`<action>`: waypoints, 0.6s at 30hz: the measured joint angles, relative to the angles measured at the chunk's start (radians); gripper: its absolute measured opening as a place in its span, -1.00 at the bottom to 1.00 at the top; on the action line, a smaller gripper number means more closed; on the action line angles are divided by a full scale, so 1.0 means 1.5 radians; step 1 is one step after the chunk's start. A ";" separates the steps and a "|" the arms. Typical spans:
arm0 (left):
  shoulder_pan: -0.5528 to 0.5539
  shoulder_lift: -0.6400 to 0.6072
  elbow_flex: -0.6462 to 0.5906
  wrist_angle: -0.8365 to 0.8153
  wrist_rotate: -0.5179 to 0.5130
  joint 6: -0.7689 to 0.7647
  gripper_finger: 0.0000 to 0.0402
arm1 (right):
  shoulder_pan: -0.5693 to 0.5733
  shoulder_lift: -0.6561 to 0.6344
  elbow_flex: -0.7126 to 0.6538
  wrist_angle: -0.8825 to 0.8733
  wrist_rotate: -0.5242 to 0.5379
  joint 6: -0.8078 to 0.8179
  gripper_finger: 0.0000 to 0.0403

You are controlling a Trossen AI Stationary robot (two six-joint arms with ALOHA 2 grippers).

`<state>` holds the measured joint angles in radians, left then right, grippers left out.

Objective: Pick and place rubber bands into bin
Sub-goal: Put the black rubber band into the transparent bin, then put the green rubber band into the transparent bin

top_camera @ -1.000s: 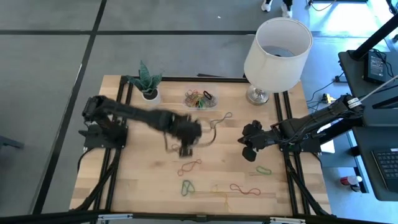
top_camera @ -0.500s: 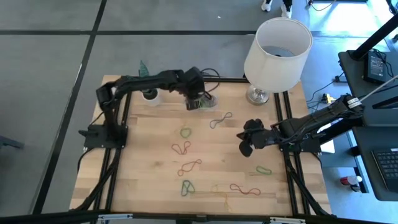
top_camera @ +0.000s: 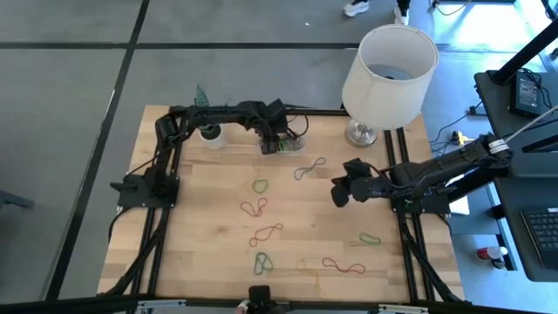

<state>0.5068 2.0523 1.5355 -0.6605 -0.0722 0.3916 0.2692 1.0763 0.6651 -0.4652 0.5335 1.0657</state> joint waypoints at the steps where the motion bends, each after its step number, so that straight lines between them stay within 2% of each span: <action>1: 0.000 -0.001 0.001 0.003 -0.004 0.000 -0.69 | -0.003 0.000 0.000 0.001 0.000 0.001 -0.96; 9: -0.004 -0.030 0.002 -0.009 -0.046 -0.009 -0.43 | -0.025 0.000 0.000 0.001 0.000 -0.032 -0.96; 14: -0.018 -0.091 0.002 -0.035 -0.051 -0.045 -0.42 | -0.034 0.000 0.000 0.002 -0.001 -0.081 -0.96; 18: -0.034 -0.164 0.002 -0.047 -0.044 -0.128 -0.47 | -0.034 0.000 0.000 0.003 0.000 -0.132 -0.96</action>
<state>0.4563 1.8056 1.5383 -0.7314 -0.1379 0.1990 0.2177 1.0763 0.6651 -0.4610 0.5330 0.8670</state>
